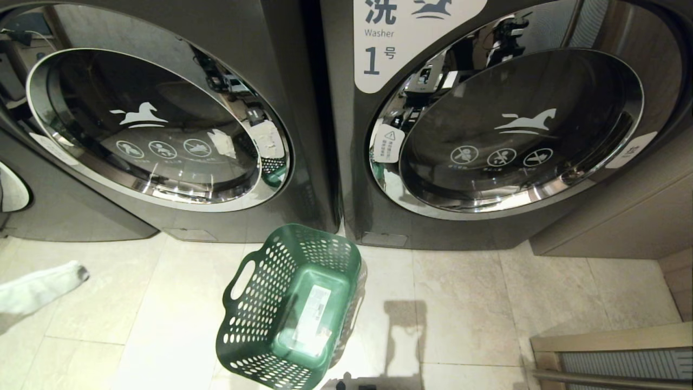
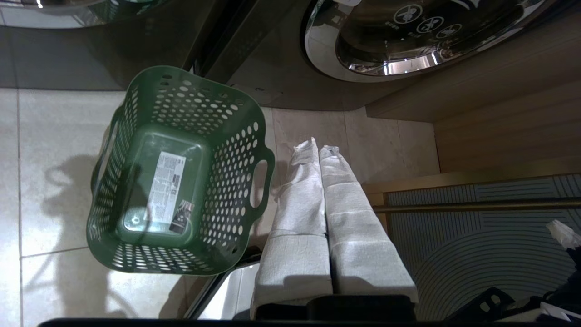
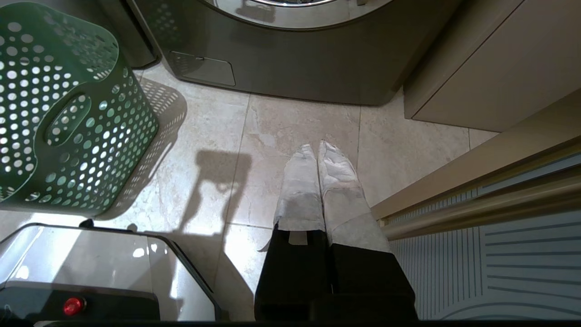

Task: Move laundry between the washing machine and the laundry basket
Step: Open the lid of the washing machine

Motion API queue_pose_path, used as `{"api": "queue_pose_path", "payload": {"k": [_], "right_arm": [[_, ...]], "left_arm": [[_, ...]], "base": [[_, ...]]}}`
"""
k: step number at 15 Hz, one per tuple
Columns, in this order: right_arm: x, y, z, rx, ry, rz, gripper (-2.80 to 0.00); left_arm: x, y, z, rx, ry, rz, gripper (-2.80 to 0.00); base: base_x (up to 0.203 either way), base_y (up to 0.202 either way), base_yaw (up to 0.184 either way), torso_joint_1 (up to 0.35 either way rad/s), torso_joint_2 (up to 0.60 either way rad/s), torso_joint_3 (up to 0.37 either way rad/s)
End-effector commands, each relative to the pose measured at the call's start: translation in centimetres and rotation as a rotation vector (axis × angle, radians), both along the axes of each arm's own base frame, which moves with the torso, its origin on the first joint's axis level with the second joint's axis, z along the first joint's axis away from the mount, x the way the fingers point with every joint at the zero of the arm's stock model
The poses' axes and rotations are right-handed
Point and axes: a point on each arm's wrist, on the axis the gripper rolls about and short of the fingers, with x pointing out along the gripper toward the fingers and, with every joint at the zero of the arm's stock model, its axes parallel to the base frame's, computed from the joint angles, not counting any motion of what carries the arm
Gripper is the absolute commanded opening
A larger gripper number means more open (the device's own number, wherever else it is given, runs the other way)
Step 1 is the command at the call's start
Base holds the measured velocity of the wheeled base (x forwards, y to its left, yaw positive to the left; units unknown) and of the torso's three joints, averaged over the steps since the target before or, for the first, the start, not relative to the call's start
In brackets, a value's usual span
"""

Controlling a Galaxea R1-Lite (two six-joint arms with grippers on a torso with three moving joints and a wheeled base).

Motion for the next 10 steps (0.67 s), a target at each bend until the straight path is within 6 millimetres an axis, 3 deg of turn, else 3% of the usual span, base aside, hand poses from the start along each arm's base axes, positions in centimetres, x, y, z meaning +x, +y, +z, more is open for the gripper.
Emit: {"api": "queue_pose_path", "payload": {"k": [1,6,8,10], "right_arm": [[0.0,0.0,0.0,-0.001,0.003,0.001,-2.80],[0.0,0.0,0.0,-0.001,0.001,0.001,-2.80],[0.0,0.0,0.0,-0.001,0.001,0.001,-2.80],[0.0,0.0,0.0,-0.001,0.002,0.001,-2.80]], "left_arm": [[4.3,-0.1,-1.3,-0.002,0.126,0.003,-2.80],[11.7,-0.1,-4.3,0.014,0.173,0.086,-2.80],[13.5,0.0,-6.5,0.037,0.185,0.123,-2.80],[14.0,0.2,-8.5,0.049,0.218,0.153,-2.80]], "base": [[0.000,0.000,0.000,0.000,0.00,0.000],[0.000,0.000,0.000,0.000,0.00,0.000],[0.000,0.000,0.000,0.000,0.00,0.000],[0.000,0.000,0.000,0.000,0.00,0.000]]}}
